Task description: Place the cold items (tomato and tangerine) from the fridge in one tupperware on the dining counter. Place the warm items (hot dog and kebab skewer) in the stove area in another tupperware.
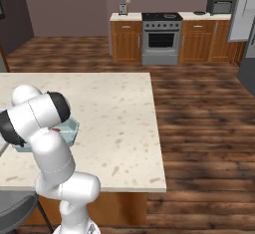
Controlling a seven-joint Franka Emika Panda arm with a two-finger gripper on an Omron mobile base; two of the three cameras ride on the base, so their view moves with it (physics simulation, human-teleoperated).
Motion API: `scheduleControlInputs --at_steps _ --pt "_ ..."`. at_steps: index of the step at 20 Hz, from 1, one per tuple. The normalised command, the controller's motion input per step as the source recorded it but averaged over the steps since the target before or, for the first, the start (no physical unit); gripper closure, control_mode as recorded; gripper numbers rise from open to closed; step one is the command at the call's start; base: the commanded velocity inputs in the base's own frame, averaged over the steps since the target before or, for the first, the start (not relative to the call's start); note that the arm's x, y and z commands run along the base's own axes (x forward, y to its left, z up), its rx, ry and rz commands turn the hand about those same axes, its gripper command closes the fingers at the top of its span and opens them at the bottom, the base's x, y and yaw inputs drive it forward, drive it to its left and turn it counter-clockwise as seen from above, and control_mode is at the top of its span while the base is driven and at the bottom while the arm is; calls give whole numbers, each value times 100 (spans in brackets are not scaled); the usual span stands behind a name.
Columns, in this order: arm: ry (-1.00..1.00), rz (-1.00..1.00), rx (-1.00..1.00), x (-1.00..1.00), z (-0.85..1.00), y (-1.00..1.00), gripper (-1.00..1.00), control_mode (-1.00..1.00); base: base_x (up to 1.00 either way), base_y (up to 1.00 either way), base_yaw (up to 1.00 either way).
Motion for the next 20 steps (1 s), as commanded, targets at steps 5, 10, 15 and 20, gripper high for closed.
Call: scheduleControlInputs --at_steps 5,10,15,20 --pt "0 0 0 -11 22 -1 -100 -100 0 0 0" --pt "0 0 0 -28 52 -12 -100 -100 0 0 0" --pt "0 0 0 -39 60 -24 -100 -100 0 0 0" --pt "-4 -7 12 -64 52 -49 -100 -100 0 0 0"
